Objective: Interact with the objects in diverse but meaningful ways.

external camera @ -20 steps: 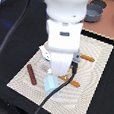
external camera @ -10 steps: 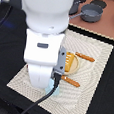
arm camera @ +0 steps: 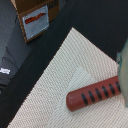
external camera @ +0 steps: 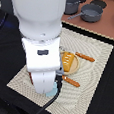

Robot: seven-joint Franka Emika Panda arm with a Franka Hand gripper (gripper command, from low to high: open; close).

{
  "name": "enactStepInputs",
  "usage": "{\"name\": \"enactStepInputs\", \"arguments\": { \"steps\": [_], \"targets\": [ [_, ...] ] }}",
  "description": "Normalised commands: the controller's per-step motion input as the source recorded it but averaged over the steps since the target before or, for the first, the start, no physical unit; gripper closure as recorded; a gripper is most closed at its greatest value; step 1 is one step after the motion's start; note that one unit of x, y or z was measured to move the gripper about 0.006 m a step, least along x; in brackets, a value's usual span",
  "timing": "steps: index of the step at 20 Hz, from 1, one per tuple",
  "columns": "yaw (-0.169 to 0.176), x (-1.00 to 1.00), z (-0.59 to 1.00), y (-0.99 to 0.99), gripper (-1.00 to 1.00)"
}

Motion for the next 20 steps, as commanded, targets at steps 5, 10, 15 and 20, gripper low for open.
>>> {"name": "enactStepInputs", "arguments": {
  "steps": [5,10,15,20],
  "targets": [
    [0.0,0.42,0.0,-0.01,-1.0],
    [0.0,0.33,-0.03,-0.05,-1.0],
    [-0.008,0.44,0.01,-0.16,-1.0],
    [-0.021,0.51,0.05,-0.21,-1.0]
  ]
}}
